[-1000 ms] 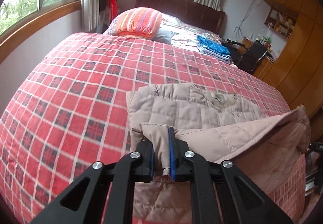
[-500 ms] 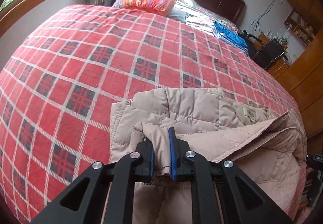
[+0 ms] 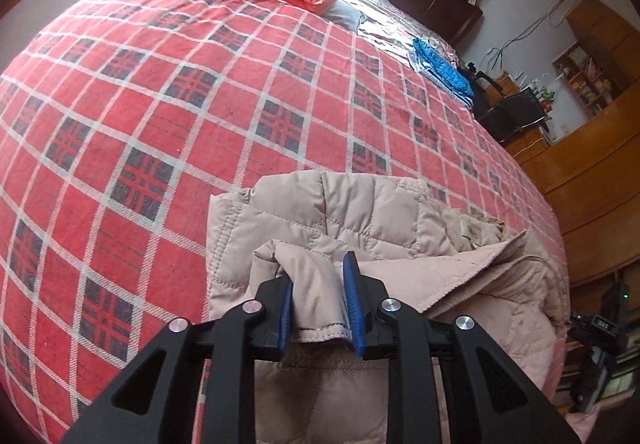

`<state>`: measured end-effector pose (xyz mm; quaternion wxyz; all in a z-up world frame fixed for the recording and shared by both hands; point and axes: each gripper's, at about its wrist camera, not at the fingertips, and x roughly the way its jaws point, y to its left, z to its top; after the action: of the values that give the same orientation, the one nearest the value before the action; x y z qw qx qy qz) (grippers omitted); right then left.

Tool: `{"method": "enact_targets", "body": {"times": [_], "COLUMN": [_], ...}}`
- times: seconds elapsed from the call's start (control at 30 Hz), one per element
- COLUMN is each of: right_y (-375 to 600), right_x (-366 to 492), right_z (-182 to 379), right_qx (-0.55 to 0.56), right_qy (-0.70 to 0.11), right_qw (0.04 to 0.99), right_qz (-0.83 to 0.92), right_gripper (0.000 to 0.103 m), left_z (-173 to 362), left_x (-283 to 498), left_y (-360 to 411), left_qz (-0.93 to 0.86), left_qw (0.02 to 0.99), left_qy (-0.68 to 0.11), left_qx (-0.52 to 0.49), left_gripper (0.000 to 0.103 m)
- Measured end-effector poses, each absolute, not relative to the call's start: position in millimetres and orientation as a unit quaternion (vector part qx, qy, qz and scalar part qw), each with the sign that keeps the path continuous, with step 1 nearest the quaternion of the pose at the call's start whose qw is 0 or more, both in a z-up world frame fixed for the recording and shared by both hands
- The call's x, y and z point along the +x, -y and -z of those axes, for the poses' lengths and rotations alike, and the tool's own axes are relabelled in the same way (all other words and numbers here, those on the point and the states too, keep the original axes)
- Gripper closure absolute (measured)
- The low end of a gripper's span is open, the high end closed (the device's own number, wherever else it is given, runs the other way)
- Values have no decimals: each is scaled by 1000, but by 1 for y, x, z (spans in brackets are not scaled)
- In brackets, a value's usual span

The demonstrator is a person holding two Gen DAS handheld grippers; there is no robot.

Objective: Fold large clothes

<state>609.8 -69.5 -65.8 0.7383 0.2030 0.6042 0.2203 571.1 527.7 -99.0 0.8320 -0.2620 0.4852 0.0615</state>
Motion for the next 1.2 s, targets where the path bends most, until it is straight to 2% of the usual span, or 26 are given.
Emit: {"method": "enact_targets", "body": {"times": [0.03,0.07,0.1,0.13,0.23,0.33,0.5,0.67,0.73,0.8,0.83,0.87,0.9,0.97,1.07,1.2], "right_y": [69,69,71,73,79,78,72,70,71,71,70,68,68,67,71,70], "right_x": [610,608,605,601,591,572,531,494,482,474,472,470,469,466,463,466], "right_z": [64,61,57,51,41,38,47,66,69,74,78,83,84,83,74,82], "right_qx": [202,201,201,198,187,168,123,114,110,108,107,106,105,104,120,114], "right_qy": [-603,-601,-597,-589,-577,-574,-576,-580,-578,-578,-584,-590,-592,-590,-577,-592], "right_qw": [739,739,742,750,763,769,776,770,773,773,769,765,763,766,772,767], "right_qz": [-224,-228,-229,-225,-222,-224,-227,-239,-239,-238,-239,-237,-235,-234,-237,-222], "right_gripper": [65,55,36,28,31,31,37,44,48,57,61,70,80,89,94,95], "left_z": [97,95,93,90,80,68,75,97,100,102,103,104,105,105,100,108], "left_x": [569,567,564,561,550,534,496,456,446,437,436,435,435,434,429,427], "left_y": [-529,-531,-533,-536,-545,-549,-527,-505,-496,-490,-487,-485,-484,-483,-485,-489], "left_qz": [-57,-51,-47,-43,-47,-73,-86,-59,-51,-52,-54,-56,-64,-65,-62,-63], "left_qw": [831,830,829,828,831,845,858,857,860,864,865,864,863,862,864,859], "left_qy": [-485,-483,-480,-476,-465,-454,-471,-482,-477,-470,-469,-470,-471,-470,-465,-474], "left_qx": [-267,-275,-284,-293,-302,-274,-185,-172,-171,-173,-171,-171,-170,-177,-182,-181], "left_gripper": [78,76,75,72,66,65,64,63,63,65,70,80,82,88,92,92]}}
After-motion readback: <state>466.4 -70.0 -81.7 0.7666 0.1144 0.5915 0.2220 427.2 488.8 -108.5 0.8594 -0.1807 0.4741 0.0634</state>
